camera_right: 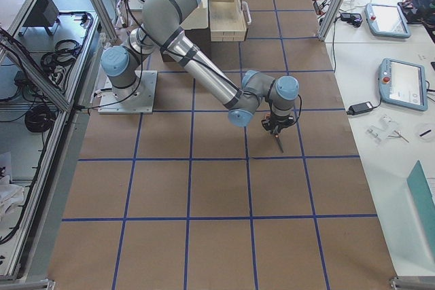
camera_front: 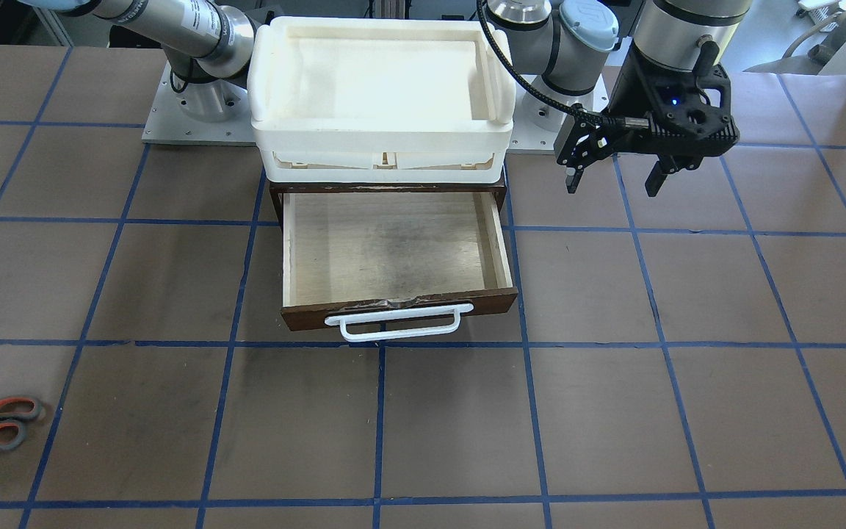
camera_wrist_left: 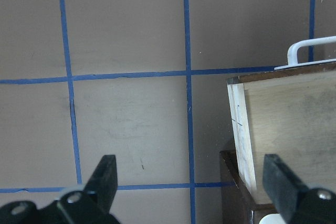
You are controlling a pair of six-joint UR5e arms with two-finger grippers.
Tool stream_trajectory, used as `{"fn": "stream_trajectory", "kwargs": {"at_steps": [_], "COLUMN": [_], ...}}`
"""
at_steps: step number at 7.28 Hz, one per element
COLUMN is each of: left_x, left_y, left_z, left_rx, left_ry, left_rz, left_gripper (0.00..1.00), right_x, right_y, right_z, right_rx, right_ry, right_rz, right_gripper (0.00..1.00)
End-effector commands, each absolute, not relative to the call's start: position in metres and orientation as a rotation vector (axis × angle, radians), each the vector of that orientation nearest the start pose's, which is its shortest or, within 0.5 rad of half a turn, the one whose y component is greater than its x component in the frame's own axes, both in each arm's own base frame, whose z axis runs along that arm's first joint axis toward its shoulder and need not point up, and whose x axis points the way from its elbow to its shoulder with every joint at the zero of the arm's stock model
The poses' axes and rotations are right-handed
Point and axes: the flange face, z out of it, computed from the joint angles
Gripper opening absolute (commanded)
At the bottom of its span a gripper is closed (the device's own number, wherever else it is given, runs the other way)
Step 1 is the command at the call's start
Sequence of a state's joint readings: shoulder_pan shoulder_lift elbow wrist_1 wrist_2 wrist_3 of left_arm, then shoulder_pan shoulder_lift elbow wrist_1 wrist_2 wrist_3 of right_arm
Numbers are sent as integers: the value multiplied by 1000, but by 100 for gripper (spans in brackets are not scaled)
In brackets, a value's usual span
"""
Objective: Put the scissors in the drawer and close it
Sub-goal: 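Close the right gripper on the scissors and lift them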
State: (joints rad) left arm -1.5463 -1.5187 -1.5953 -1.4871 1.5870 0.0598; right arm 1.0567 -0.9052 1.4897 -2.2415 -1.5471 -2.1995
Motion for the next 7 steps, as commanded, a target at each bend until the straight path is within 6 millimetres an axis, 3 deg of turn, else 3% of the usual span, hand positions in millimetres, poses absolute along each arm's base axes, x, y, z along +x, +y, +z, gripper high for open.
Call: {"fn": "stream_trajectory", "kwargs": {"at_steps": [1,3,4,5,7], "left_x": [-120,-120,-120,-120,-120], "left_y": [-483,-483,-483,-483,-483], "left_z": [510,510,510,510,510], "left_rx": [54,54,53,53,53], "left_ry": [3115,3116,3115,3115,3115], "left_rz": [-171,-171,-173,-173,-173], "left_gripper": [100,100,100,100,100], "right_x": [-216,-195,-169,-137,-47], "right_y": [-669,-647,-640,-634,-619], "right_z": [251,320,339,363,406], "right_rx": [-2455,-2450,-2459,-2476,-2498], "right_ry": [2174,2167,2110,2075,2081], "right_rz": [-89,-89,-76,-77,-2], "right_gripper": [0,0,0,0,0]}}
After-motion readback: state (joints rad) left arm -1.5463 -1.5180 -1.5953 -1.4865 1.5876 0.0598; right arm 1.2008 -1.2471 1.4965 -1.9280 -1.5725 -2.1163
